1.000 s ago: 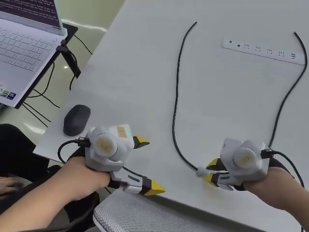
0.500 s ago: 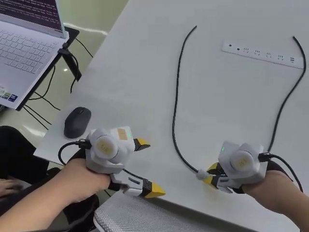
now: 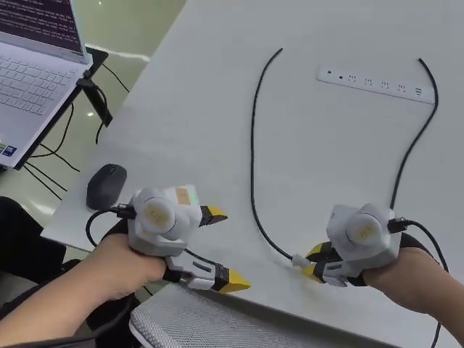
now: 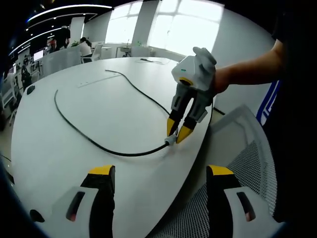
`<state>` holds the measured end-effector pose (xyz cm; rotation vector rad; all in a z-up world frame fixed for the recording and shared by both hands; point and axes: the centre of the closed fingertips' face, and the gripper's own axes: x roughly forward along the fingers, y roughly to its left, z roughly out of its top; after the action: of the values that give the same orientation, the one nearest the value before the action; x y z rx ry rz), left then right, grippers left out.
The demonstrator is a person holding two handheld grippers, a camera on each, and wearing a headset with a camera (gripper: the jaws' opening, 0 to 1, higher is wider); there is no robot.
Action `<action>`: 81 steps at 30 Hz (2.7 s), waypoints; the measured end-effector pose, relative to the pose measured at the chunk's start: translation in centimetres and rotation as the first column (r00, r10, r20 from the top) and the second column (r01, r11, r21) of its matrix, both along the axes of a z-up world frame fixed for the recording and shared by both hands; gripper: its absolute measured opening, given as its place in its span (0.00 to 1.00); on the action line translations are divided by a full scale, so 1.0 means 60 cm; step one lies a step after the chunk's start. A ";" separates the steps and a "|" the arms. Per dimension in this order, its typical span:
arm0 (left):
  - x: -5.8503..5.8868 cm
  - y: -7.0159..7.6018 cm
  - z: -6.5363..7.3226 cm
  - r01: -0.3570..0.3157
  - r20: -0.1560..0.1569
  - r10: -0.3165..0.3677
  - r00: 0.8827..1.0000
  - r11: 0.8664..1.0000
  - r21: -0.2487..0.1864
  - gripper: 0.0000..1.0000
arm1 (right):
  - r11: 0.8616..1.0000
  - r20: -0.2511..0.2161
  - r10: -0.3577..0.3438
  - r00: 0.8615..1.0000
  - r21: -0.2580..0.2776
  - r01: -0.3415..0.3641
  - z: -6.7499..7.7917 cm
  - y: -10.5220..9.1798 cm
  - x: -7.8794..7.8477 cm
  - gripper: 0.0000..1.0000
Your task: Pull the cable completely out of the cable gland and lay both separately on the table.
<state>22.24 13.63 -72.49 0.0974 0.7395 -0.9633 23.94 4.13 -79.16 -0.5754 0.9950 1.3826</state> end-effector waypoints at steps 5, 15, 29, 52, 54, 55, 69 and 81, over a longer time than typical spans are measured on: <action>0.006 -0.023 0.019 -0.005 0.004 0.005 1.000 0.999 -0.043 0.75 | 0.999 -0.008 -0.017 1.000 0.035 0.017 0.023 -0.008 -0.001 0.08; -0.001 -0.073 0.033 0.051 0.037 -0.050 0.998 0.999 -0.014 0.74 | 0.997 -0.008 0.000 1.000 0.076 0.001 0.069 -0.020 -0.010 0.07; -0.006 -0.134 0.046 0.077 0.057 -0.074 0.996 0.995 -0.056 0.70 | 0.991 0.011 0.050 0.999 0.120 -0.051 0.132 -0.030 -0.031 0.07; -0.003 -0.181 0.079 0.175 0.094 -0.161 0.982 0.972 -0.160 0.45 | 0.970 0.088 0.173 0.981 0.160 -0.185 0.196 -0.024 -0.048 0.07; -0.003 -0.182 0.079 0.177 0.094 -0.163 0.982 0.970 -0.164 0.44 | 0.968 0.088 0.179 0.980 0.160 -0.191 0.196 -0.024 -0.050 0.07; -0.003 -0.183 0.080 0.179 0.093 -0.165 0.982 0.969 -0.172 0.42 | 0.968 0.088 0.182 0.979 0.160 -0.194 0.196 -0.024 -0.050 0.07; -0.006 -0.194 0.087 0.214 0.074 -0.203 0.976 0.953 -0.214 0.20 | 0.961 0.111 0.210 0.971 0.161 -0.226 0.192 -0.030 -0.048 0.07; -0.008 -0.199 0.087 0.228 0.071 -0.217 0.974 0.948 -0.221 0.16 | 0.938 0.152 0.262 0.953 0.192 -0.288 0.192 -0.034 -0.049 0.07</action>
<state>21.78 1.71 -67.27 0.0013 0.5791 -1.2524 21.00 2.08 -67.63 -0.6496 0.6720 1.6565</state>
